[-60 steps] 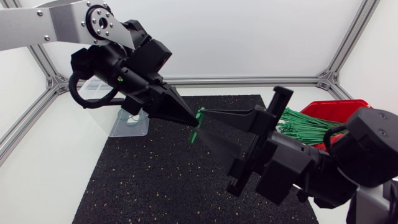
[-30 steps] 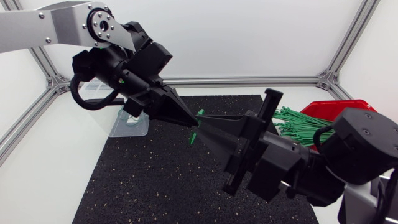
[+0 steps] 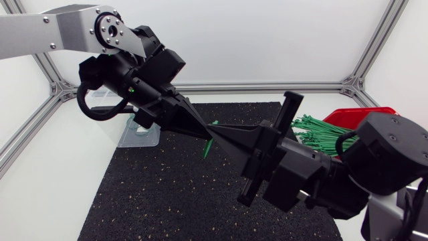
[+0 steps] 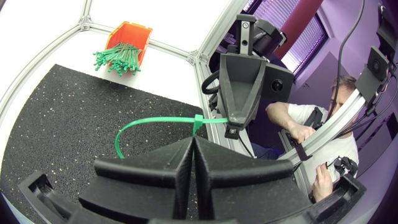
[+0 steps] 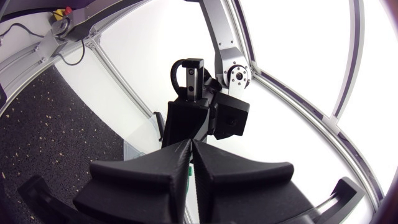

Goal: Take a green cable tie from the red box, thread the tail through the head to close it, then place it in the transparent bin on the left.

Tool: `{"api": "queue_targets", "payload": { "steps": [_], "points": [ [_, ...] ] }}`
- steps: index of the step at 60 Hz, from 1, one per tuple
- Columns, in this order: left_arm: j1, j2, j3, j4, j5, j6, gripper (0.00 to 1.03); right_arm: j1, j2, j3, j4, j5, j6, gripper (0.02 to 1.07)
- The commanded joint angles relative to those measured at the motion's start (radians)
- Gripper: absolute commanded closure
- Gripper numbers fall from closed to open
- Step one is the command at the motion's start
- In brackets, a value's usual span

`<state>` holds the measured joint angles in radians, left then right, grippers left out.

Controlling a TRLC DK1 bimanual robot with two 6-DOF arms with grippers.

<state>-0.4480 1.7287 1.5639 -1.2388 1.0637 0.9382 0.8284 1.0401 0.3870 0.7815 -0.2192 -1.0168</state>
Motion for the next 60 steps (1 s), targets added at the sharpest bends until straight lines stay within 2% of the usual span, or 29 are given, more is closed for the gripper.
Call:
{"api": "queue_targets", "payload": {
  "steps": [1, 4, 15, 21, 31, 38, 42, 49, 60],
  "points": [
    [-0.001, -0.021, -0.022, -0.002, -0.002, -0.012, 1.00, -0.005, 0.009, 0.013, 0.007, 0.006, 0.014, 0.99],
    [-0.001, -0.021, -0.022, -0.001, -0.002, -0.012, 1.00, -0.005, 0.006, 0.012, 0.005, 0.006, 0.014, 0.92],
    [0.000, -0.029, -0.021, 0.001, -0.004, -0.013, 1.00, -0.002, 0.000, 0.004, -0.002, 0.014, 0.014, 0.78],
    [0.000, -0.029, -0.021, 0.002, -0.004, -0.015, 1.00, -0.003, -0.002, 0.000, -0.004, 0.017, 0.011, 0.78],
    [-0.003, -0.029, -0.019, 0.015, -0.005, -0.027, 1.00, -0.008, -0.002, -0.007, -0.004, 0.018, 0.011, 0.79],
    [-0.008, -0.029, -0.016, 0.021, -0.007, -0.036, 1.00, -0.008, -0.002, -0.008, -0.004, 0.018, 0.011, 0.87],
    [-0.008, -0.029, -0.016, 0.022, -0.010, -0.038, 1.00, -0.008, -0.002, -0.007, -0.005, 0.018, 0.011, 0.89],
    [-0.008, -0.029, -0.013, 0.025, -0.015, -0.041, 1.00, -0.012, -0.002, -0.005, -0.018, 0.018, 0.011, 1.01],
    [-0.011, -0.029, -0.005, 0.042, -0.016, -0.067, 1.00, -0.012, -0.018, 0.001, -0.045, 0.018, 0.011, 1.01]
  ]
}}
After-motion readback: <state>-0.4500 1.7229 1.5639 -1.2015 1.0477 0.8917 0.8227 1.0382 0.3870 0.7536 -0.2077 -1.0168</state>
